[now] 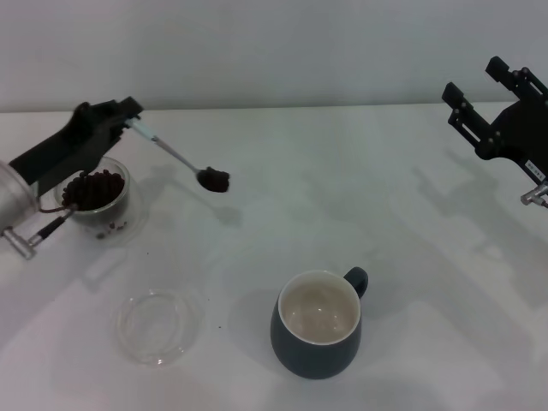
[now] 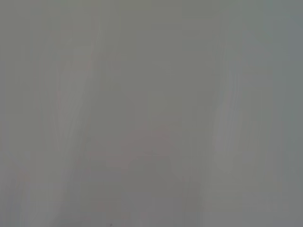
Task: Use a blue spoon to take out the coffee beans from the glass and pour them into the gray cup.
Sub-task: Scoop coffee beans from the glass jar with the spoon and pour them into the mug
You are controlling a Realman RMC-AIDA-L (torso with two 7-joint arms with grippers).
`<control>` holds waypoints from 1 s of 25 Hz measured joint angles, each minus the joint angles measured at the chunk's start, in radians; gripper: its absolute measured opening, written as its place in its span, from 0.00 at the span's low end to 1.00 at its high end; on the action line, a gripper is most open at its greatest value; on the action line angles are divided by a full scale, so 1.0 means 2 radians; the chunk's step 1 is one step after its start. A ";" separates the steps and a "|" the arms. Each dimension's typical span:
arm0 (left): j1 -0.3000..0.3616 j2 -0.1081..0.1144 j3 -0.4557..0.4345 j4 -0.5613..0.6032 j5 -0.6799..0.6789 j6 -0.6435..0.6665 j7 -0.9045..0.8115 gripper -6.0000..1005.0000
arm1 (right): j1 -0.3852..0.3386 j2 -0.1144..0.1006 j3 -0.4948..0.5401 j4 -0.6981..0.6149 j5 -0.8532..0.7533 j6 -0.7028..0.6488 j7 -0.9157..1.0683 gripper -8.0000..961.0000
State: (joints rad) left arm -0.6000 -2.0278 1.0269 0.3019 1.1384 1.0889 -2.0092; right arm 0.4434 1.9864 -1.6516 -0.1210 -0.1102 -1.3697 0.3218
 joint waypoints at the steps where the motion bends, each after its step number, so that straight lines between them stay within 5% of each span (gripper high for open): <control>1: -0.003 -0.002 0.002 0.000 0.001 0.002 -0.001 0.13 | 0.000 -0.001 0.000 0.000 0.000 0.000 0.000 0.73; 9: -0.025 -0.017 0.021 -0.001 0.019 0.010 -0.006 0.13 | 0.000 -0.004 0.009 -0.008 0.000 0.000 0.000 0.74; 25: -0.053 -0.023 0.113 -0.003 0.023 0.023 -0.026 0.13 | -0.004 -0.004 0.025 -0.014 0.002 0.004 0.002 0.74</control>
State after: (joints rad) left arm -0.7061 -2.0740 1.2535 0.2967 1.1845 1.1353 -2.0618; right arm 0.4353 1.9791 -1.6015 -0.1482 -0.1072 -1.3609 0.3250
